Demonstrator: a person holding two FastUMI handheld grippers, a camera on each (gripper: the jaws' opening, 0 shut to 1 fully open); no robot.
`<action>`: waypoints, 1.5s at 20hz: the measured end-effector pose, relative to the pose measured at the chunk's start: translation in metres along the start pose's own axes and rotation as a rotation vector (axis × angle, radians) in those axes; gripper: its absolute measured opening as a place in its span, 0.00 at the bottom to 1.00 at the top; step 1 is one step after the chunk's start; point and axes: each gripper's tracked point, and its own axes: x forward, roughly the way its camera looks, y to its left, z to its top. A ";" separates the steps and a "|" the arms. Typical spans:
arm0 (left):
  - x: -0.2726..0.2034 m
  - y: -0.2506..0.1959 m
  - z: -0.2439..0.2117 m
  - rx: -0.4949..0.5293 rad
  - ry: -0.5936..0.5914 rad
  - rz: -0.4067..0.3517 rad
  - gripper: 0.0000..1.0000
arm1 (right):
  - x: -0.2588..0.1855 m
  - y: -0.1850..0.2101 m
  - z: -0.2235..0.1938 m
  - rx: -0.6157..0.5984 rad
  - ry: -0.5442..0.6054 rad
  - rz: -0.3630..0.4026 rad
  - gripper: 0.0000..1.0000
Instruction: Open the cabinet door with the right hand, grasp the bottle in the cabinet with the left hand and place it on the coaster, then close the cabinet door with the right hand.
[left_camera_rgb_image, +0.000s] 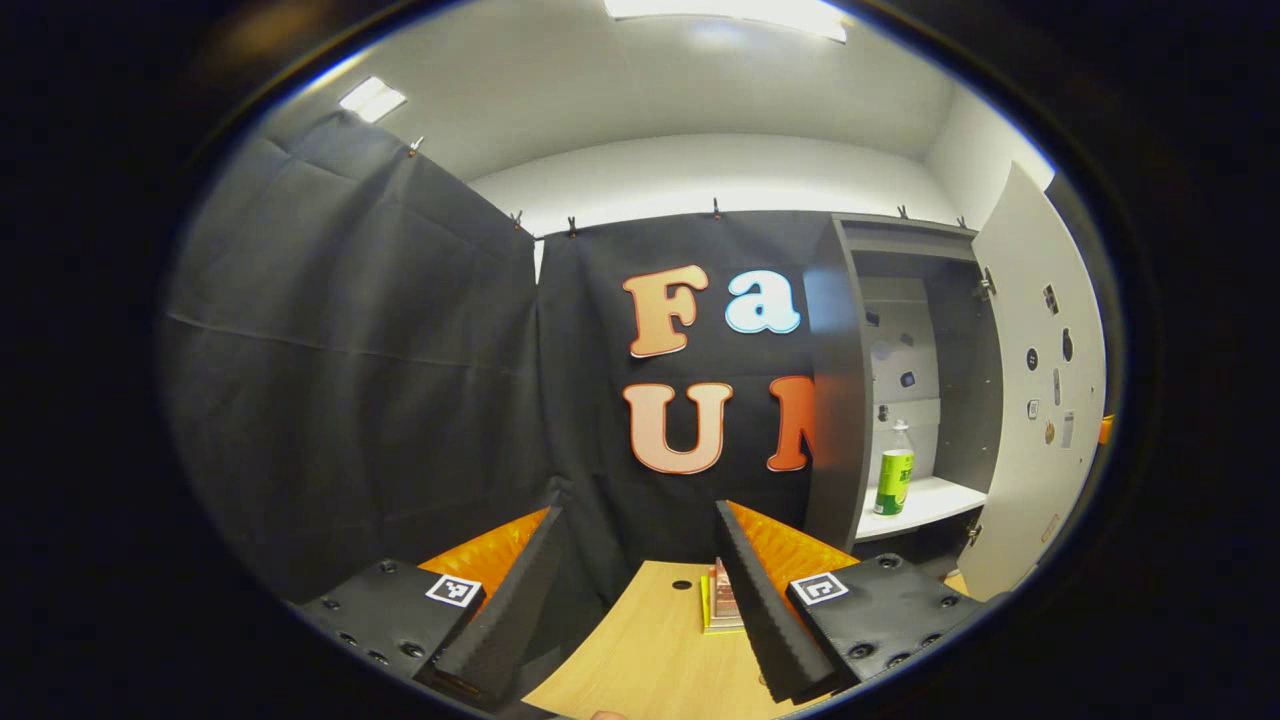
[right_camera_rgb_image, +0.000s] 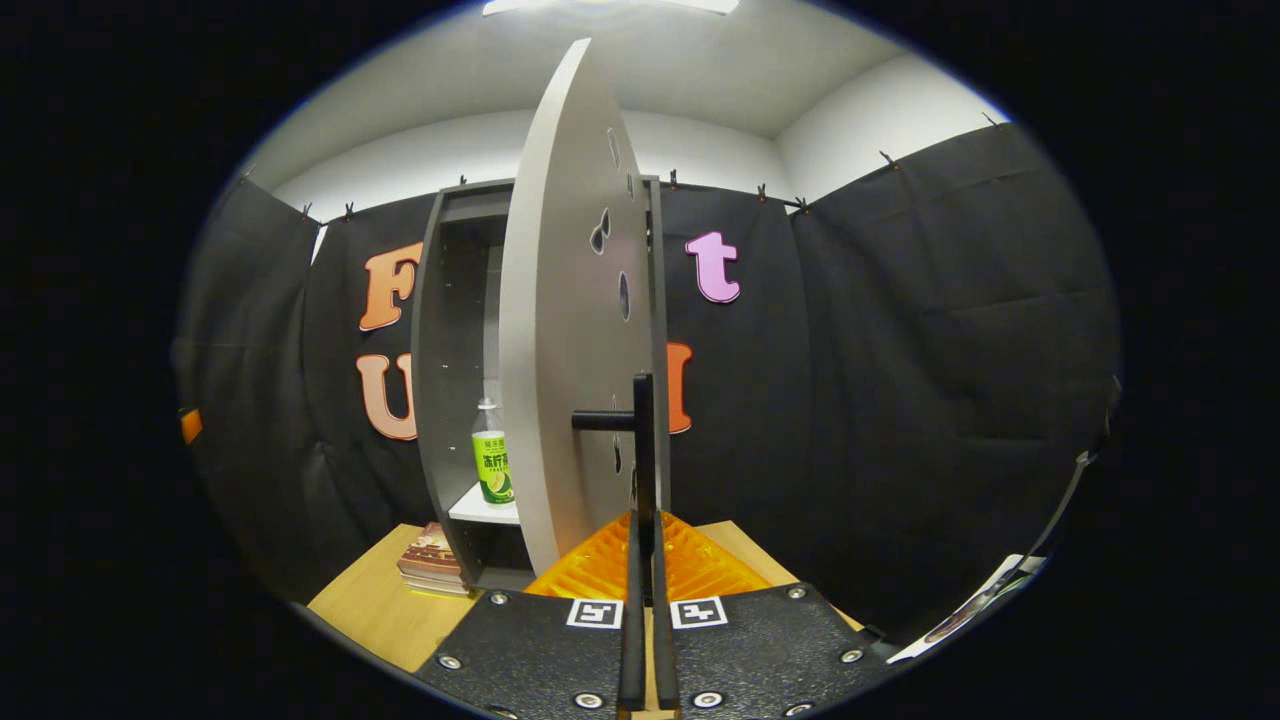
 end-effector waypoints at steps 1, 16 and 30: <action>0.001 -0.010 0.000 -0.001 0.002 -0.010 0.96 | -0.001 -0.006 -0.001 -0.004 0.001 0.001 0.04; 0.019 -0.161 -0.007 -0.021 0.052 -0.108 0.97 | 0.019 -0.088 0.002 0.027 0.007 0.058 0.03; 0.060 -0.300 -0.003 -0.019 0.049 -0.226 0.97 | 0.004 -0.093 0.000 0.072 0.050 0.249 0.03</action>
